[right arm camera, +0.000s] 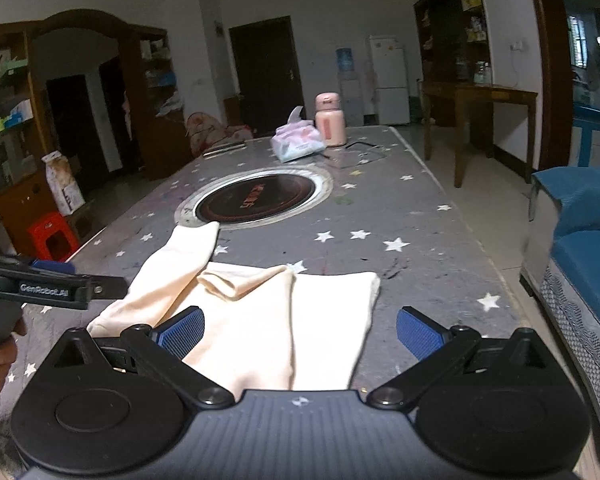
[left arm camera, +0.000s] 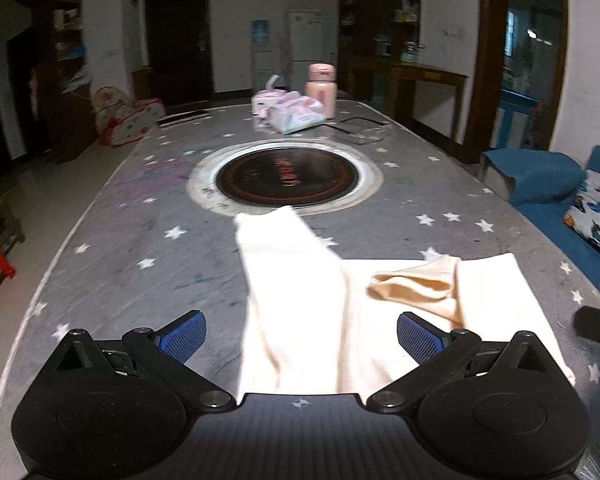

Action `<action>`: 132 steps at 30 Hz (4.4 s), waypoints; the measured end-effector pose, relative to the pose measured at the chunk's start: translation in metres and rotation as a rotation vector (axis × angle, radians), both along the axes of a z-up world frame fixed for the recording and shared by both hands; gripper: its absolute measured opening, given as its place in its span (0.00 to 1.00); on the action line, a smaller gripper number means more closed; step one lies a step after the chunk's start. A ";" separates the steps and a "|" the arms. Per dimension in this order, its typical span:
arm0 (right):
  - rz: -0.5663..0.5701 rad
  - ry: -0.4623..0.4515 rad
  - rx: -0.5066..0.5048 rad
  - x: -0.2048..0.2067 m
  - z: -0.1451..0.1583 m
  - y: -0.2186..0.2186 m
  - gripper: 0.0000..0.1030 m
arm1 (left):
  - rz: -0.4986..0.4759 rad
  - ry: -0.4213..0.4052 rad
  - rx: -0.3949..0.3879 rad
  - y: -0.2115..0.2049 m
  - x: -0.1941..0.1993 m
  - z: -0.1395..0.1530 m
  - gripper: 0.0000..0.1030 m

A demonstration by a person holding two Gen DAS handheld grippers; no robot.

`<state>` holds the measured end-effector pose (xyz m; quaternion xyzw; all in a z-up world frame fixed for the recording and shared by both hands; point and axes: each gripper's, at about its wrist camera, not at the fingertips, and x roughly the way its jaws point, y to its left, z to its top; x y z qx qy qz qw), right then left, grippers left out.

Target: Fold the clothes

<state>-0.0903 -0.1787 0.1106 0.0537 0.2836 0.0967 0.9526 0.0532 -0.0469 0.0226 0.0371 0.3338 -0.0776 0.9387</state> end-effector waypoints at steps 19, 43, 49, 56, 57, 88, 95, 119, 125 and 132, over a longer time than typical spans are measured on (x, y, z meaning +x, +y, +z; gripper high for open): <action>0.078 0.040 -0.007 0.041 -0.006 0.016 0.88 | -0.120 0.063 0.064 -0.031 0.031 -0.023 0.80; 0.113 -0.064 0.038 -0.004 0.004 0.028 1.00 | -0.082 -0.028 -0.021 -0.004 -0.022 0.001 1.00; 0.135 -0.022 -0.001 -0.015 0.001 0.034 1.00 | -0.041 0.000 -0.034 0.005 -0.040 0.002 1.00; 0.154 0.032 -0.040 -0.035 -0.009 0.041 1.00 | 0.005 0.068 -0.038 0.016 -0.058 -0.007 1.00; 0.153 0.039 -0.041 -0.038 -0.010 0.042 1.00 | 0.006 0.075 -0.036 0.016 -0.061 -0.008 1.00; 0.137 0.139 -0.108 -0.085 -0.023 0.057 1.00 | 0.051 0.112 0.045 0.004 -0.117 -0.019 1.00; 0.132 0.142 -0.115 -0.085 -0.022 0.057 1.00 | 0.049 0.101 0.039 0.004 -0.117 -0.014 1.00; 0.158 0.151 -0.107 -0.073 -0.021 0.055 1.00 | 0.057 0.131 0.026 0.001 -0.099 -0.015 1.00; 0.169 0.147 -0.103 -0.064 -0.018 0.059 0.96 | 0.049 0.116 -0.004 0.008 -0.092 -0.006 0.99; 0.181 0.130 -0.087 -0.040 -0.004 0.056 0.91 | 0.028 0.088 -0.039 0.013 -0.074 0.013 0.98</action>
